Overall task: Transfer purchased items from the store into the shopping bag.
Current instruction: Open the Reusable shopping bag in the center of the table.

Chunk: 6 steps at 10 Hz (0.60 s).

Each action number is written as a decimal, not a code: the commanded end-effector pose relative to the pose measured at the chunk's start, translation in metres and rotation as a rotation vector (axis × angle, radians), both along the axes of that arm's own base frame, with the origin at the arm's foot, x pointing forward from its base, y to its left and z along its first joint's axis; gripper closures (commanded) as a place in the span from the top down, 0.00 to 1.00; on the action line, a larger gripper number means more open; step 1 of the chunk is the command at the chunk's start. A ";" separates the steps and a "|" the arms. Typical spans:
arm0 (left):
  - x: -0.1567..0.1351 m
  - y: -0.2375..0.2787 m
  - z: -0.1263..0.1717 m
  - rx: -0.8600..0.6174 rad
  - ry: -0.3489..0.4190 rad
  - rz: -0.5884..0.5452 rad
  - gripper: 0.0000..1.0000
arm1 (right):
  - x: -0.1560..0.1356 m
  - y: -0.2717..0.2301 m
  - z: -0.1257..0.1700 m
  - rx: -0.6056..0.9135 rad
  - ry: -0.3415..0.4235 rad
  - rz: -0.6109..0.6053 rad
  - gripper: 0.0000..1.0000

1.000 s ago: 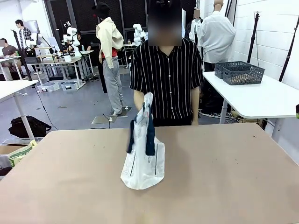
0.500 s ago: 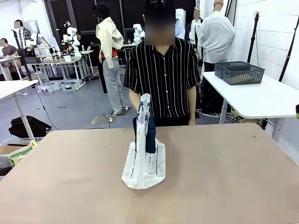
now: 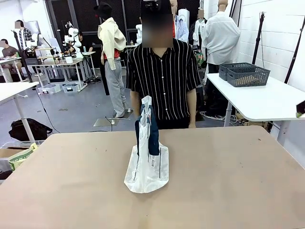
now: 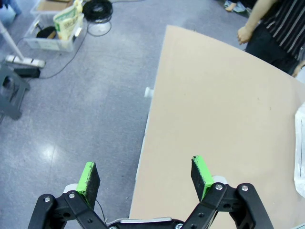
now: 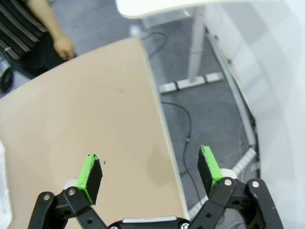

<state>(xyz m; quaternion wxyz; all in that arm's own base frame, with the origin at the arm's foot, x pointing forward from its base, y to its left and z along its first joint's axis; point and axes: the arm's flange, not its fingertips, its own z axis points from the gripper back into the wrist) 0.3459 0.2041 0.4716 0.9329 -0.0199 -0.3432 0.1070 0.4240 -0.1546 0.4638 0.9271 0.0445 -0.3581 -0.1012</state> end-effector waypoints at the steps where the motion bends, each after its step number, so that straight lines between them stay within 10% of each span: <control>1: 0.029 -0.057 0.030 0.033 -0.054 -0.115 1.00 | -0.008 0.048 0.042 0.091 0.018 0.149 1.00; 5: 0.063 -0.173 0.063 -0.111 -0.033 -0.171 1.00 | -0.029 0.135 0.092 0.170 0.062 0.448 1.00; 6: 0.052 -0.159 0.058 0.044 -0.064 -0.236 1.00 | -0.030 0.115 0.087 0.042 -0.016 0.396 1.00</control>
